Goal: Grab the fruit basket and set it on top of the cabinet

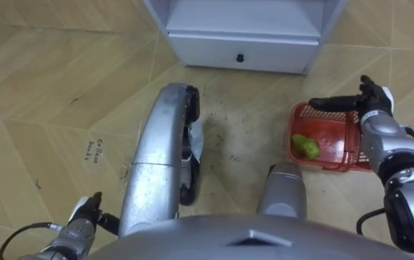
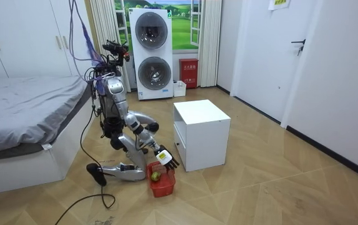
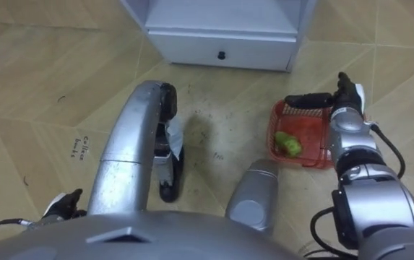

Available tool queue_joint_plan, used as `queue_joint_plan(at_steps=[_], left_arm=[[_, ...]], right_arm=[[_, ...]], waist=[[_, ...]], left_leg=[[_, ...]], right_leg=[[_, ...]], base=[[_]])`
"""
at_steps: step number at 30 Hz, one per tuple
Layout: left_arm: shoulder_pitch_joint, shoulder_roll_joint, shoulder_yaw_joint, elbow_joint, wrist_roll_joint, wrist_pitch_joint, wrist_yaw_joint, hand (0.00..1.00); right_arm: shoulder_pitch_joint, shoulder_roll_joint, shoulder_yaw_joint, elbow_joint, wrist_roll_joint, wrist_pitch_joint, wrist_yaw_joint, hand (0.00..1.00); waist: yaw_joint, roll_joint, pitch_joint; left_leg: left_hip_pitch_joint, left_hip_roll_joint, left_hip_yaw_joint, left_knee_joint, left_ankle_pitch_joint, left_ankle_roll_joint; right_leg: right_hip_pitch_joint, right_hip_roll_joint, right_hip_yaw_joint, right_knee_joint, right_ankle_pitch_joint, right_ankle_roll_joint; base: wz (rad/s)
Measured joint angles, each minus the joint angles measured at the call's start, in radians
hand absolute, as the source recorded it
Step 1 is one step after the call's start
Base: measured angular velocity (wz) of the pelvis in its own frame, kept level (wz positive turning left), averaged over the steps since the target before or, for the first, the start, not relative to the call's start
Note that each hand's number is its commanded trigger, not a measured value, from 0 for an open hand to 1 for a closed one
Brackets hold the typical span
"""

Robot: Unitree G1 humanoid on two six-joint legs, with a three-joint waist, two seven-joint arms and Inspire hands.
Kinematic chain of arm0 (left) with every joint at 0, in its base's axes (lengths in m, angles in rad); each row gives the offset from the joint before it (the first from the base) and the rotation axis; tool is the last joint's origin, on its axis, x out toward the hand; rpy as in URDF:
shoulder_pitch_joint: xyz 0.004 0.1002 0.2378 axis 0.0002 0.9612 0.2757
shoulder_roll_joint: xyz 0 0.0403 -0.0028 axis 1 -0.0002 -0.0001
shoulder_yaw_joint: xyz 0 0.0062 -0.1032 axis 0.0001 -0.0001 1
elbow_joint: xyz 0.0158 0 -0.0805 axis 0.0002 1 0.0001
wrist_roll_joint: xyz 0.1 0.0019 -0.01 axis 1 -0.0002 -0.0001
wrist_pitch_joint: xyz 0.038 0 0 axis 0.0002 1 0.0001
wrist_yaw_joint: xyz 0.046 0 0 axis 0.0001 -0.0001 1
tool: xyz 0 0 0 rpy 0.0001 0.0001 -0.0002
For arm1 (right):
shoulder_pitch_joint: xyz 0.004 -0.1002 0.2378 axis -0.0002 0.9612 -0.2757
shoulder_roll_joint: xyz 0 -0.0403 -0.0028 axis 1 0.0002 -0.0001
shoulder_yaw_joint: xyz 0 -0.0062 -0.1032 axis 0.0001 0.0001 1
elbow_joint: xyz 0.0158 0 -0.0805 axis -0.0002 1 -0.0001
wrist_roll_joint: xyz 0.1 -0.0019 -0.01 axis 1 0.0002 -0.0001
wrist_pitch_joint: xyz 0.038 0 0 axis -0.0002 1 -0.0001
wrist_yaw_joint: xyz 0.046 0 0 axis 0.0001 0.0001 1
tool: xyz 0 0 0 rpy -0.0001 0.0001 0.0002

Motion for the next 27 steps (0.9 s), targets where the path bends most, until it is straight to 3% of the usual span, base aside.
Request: queue_joint_plan(at_steps=[21,23,27], left_arm=[[0.004,-0.002,-0.010,0.002,-0.001,-0.002,0.001,0.00],[0.004,-0.002,-0.010,0.002,-0.001,-0.003,0.001,0.00],[0.004,-0.002,-0.010,0.002,-0.002,-0.003,0.001,0.00]], right_arm=[[0.012,0.006,0.020,0.073,0.003,0.006,0.021,0.02],[0.013,0.006,0.020,0.074,0.003,0.006,0.021,1.00],[0.014,0.007,0.020,0.074,0.004,0.007,0.020,1.00]], waist=[[0.005,0.000,0.0009],[0.005,0.000,0.0010],[0.005,-0.001,0.0013]], left_leg=[[-0.003,-0.001,-0.001,0.001,0.000,0.000],[-0.007,-0.001,-0.001,0.001,0.000,0.000],[-0.012,-0.001,0.000,0.001,0.000,0.000]], right_leg=[[-0.011,0.004,0.012,0.004,0.000,0.000],[-0.018,0.005,0.018,0.006,0.000,0.000],[-0.028,0.006,0.027,0.012,0.000,0.000]], base=[[-0.01],[-0.07],[-0.03]])
